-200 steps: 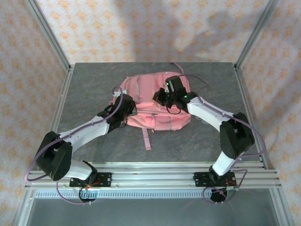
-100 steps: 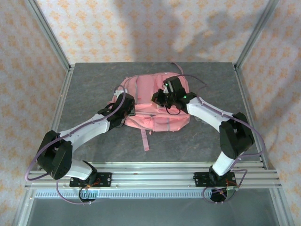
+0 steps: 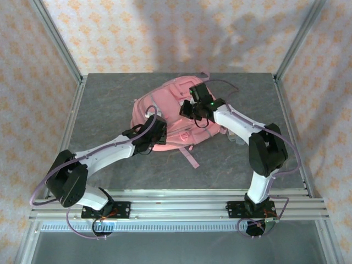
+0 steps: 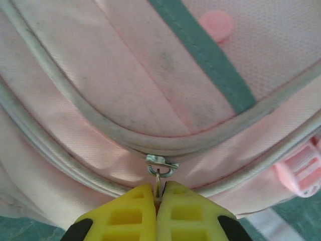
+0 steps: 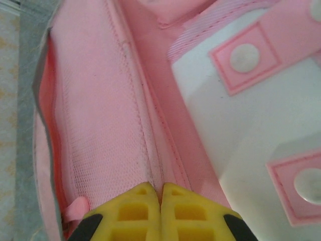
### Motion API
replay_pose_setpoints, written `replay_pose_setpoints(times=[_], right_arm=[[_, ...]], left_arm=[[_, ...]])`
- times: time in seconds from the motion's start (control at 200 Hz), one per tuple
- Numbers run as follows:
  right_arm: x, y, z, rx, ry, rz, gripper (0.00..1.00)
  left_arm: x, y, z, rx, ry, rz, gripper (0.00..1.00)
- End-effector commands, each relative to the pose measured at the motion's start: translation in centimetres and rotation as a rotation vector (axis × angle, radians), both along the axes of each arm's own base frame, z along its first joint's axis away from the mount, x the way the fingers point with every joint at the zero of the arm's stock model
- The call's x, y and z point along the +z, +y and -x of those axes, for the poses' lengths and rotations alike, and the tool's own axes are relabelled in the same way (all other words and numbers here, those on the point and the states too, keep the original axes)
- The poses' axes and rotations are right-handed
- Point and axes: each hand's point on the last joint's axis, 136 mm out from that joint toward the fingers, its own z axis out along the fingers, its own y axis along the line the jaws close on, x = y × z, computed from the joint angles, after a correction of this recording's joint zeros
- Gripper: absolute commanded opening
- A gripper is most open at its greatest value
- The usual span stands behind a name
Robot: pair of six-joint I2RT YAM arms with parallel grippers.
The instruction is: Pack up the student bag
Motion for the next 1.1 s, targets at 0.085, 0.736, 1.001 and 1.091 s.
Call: replay_pose_setpoints(times=[0.085, 0.736, 1.001, 1.091], right_arm=[[0.4, -3.1, -2.0, -0.104, -0.108, 0.078, 0.00], [2.5, -3.1, -8.1, -0.157, -0.183, 0.104, 0.00], [1.6, -2.7, -4.1, -0.122, -0.075, -0.020, 0.41], [1.3, -2.7, -1.6, -0.115, -0.046, -0.099, 0.47]], left_arm=[[-1.8, 7.4, 0.9, 0.184, 0.068, -0.226, 0.00], [-2.2, -3.4, 3.2, -0.089, 0.084, 0.084, 0.00], [-1.6, -3.8, 1.8, -0.024, 0.035, 0.094, 0.00], [-1.8, -3.7, 1.6, -0.021, 0.039, 0.083, 0.00]])
